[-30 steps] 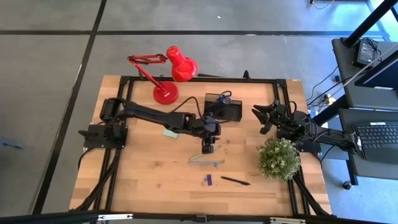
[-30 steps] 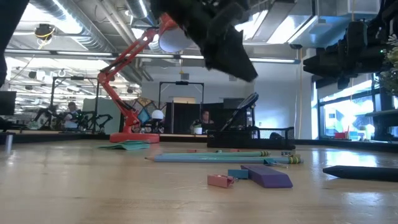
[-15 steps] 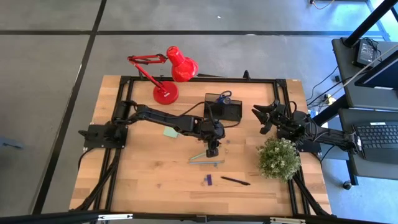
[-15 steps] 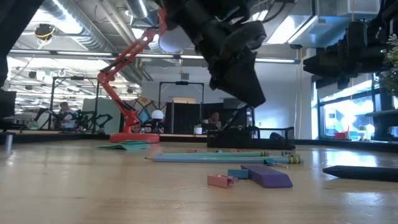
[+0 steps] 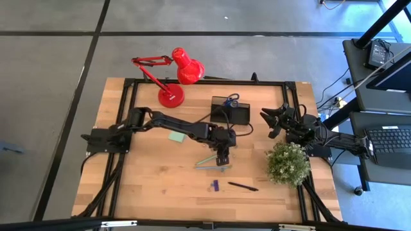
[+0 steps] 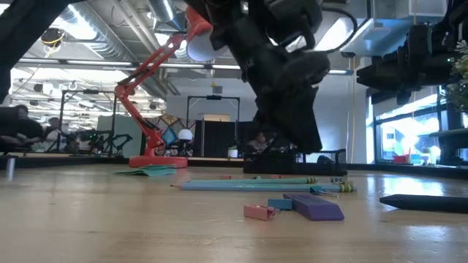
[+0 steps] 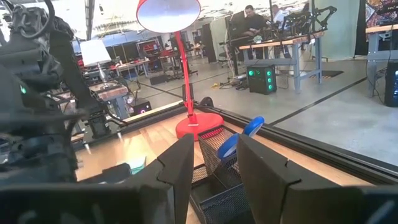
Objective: Pick and place office supplies into organizer
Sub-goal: Put the light blue pencil into the black desk organizer
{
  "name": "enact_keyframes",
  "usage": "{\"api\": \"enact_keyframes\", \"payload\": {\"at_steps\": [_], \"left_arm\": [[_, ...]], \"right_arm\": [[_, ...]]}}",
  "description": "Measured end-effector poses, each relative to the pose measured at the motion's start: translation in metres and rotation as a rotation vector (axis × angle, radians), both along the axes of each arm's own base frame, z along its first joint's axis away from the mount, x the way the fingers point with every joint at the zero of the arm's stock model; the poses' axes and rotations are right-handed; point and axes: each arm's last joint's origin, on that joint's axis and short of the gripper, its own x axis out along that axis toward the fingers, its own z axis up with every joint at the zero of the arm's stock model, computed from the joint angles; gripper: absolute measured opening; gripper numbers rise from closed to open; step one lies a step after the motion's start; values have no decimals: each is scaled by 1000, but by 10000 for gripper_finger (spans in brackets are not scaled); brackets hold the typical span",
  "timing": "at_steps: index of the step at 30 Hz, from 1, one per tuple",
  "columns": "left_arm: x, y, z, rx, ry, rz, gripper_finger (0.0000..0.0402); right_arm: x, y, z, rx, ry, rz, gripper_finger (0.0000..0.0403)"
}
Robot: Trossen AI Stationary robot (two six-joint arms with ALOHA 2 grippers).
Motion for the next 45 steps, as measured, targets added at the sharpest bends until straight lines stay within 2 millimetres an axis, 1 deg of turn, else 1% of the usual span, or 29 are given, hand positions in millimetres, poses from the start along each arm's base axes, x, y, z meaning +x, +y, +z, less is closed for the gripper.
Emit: {"api": "enact_keyframes", "payload": {"at_steps": [6,11,17,24,29,33,40,45], "left_arm": [[1,0,-3,64,0,36,109],[3,-3,-16,63,20,33,109],[5,-8,-25,52,23,39,109],[10,-8,-39,41,24,53,109],[9,-8,-41,18,37,49,108],[8,-8,-42,22,60,50,97],[1,-7,-45,29,134,50,67],[-5,-10,-48,36,202,47,55]], "right_arm": [[0,0,0,0,0,0,126],[0,0,0,0,0,0,126],[0,0,0,0,0,0,126],[0,0,0,1,1,0,126],[0,0,0,1,1,0,126],[0,0,0,1,1,0,126],[0,0,0,1,1,0,126],[0,0,0,1,1,0,126]]}}
